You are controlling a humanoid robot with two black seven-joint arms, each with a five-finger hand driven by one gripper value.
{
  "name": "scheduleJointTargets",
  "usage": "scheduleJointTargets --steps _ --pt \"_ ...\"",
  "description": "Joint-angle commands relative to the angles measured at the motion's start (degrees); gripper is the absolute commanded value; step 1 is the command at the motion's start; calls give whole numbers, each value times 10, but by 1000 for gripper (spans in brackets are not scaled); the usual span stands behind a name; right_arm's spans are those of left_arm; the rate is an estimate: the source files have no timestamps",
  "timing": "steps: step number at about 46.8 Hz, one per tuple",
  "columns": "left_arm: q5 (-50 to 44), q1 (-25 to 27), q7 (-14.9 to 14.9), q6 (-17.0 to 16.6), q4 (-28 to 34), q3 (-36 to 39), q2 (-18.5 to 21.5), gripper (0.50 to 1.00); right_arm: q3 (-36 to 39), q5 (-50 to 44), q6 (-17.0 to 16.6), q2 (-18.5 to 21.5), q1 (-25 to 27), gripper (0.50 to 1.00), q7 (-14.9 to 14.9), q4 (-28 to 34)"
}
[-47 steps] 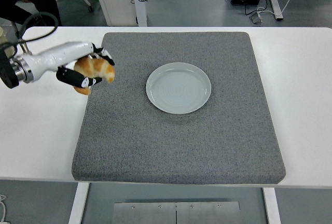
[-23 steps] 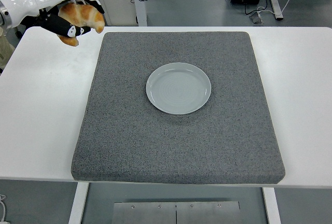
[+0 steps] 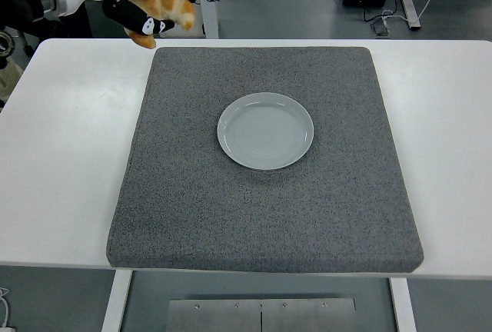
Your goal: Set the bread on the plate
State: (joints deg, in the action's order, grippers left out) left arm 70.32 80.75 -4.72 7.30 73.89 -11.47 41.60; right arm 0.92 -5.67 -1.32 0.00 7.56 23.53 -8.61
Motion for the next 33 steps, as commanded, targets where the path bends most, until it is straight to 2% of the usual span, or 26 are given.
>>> scheduleJointTargets --steps 1,21,33 --pt "5 0 0 0 -16 5 -27 500 0 0 0 0 0 1000 1 0" --pt "6 18 0 -2 -101 36 -147 500 0 0 0 0 0 1000 0 0" --pt "5 20 -1 -3 -129 41 -201 500 0 0 0 0 0 1000 0 0"
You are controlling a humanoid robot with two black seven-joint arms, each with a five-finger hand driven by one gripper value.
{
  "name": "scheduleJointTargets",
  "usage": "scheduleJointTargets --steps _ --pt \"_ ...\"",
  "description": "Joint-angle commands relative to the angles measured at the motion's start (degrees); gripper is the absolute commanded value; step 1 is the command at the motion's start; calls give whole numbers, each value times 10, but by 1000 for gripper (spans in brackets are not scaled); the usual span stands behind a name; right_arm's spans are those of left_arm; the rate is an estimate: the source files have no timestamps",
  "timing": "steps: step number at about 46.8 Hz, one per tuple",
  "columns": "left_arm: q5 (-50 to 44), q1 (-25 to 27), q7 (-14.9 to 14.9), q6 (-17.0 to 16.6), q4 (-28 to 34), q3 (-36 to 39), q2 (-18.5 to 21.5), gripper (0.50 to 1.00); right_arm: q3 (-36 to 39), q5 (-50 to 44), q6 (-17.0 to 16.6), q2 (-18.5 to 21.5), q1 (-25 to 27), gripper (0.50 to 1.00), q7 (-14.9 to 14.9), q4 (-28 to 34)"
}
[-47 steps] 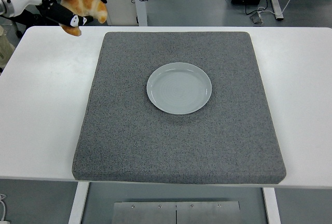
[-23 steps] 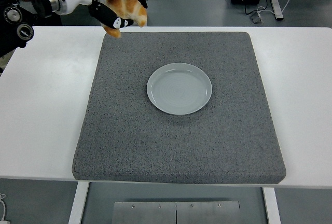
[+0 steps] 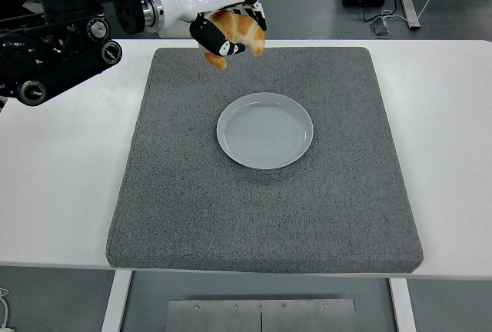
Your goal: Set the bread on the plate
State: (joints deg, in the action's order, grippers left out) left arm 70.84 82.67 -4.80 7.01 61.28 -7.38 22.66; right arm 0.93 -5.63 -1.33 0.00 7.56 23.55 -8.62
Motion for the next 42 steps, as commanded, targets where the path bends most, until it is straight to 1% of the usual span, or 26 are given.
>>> scheduleJointTargets --steps 1,5,21,31,35,42 --pt "0 0 0 0 -4 0 -16 500 -1 -1 0 0 0 1000 0 0" --pt "1 -1 0 0 -5 1 -32 500 0 0 0 0 0 1000 0 0" --pt "3 -15 -10 -4 -19 44 -83 500 -1 0 0 0 0 1000 0 0" --pt "21 -34 -26 -15 -51 61 -104 500 0 0 0 0 0 1000 0 0" --pt "21 -43 -26 -16 -52 68 -105 500 0 0 0 0 0 1000 0 0" --pt "21 -58 -28 -31 -58 86 -112 500 -1 -1 0 0 0 1000 0 0"
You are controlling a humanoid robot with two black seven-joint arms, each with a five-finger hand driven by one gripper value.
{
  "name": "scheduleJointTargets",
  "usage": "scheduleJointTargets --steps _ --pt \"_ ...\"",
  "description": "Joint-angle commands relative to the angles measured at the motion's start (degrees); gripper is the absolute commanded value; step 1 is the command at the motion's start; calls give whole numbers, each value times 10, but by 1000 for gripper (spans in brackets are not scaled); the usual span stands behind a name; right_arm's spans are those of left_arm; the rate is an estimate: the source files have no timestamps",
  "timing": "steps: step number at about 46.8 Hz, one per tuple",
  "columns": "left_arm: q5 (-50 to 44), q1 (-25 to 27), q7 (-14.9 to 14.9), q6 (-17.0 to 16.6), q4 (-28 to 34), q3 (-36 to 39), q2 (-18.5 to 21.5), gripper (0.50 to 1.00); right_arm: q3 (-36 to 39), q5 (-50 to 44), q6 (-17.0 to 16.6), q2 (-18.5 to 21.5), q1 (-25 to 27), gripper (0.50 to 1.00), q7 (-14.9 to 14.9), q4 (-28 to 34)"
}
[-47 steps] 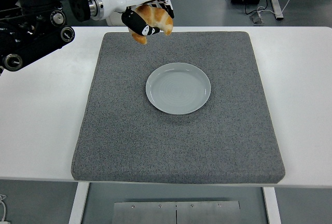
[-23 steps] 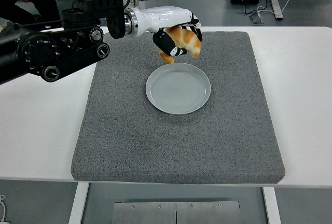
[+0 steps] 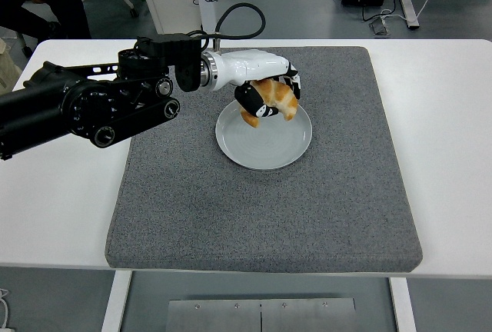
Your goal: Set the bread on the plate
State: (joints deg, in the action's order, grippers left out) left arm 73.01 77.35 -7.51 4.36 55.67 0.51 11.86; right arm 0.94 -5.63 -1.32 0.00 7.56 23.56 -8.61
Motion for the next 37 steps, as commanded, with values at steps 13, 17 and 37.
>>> scheduleJointTargets --steps 13,17,37 --pt "-1 -32 -7 -16 -32 18 -28 500 0 0 0 0 0 1000 0 0" --pt "-1 -37 -7 -17 -44 27 -35 500 0 -1 0 0 0 1000 0 0" --pt "-5 -43 -18 -29 -78 42 -49 500 -1 0 0 0 0 1000 0 0"
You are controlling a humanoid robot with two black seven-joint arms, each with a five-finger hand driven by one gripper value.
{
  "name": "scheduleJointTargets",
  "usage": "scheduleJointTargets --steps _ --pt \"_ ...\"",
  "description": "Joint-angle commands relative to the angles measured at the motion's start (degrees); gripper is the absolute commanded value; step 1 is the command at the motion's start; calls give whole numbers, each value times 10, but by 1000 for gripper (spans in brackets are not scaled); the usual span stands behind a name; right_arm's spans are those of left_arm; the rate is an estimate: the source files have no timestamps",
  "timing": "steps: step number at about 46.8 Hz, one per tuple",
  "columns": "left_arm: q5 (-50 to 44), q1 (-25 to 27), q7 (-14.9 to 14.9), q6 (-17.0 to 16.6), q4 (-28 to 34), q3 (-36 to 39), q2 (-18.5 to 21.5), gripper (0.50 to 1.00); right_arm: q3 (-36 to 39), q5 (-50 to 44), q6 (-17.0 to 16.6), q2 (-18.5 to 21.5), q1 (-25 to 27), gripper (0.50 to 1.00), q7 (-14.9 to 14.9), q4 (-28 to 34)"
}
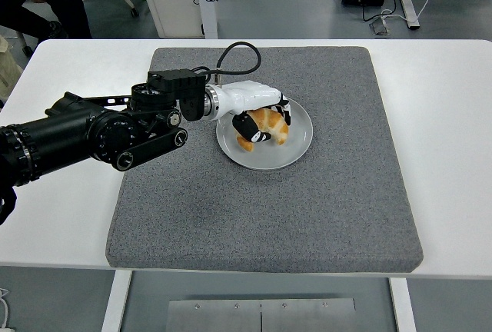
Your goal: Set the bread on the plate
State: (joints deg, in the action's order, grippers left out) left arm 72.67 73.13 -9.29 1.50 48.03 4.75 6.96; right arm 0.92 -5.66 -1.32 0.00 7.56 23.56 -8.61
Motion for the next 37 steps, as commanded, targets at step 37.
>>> scheduleJointTargets --steps 37 --pt "-6 -18 -1 -12 -29 4 -20 500 0 0 0 0 0 1000 0 0"
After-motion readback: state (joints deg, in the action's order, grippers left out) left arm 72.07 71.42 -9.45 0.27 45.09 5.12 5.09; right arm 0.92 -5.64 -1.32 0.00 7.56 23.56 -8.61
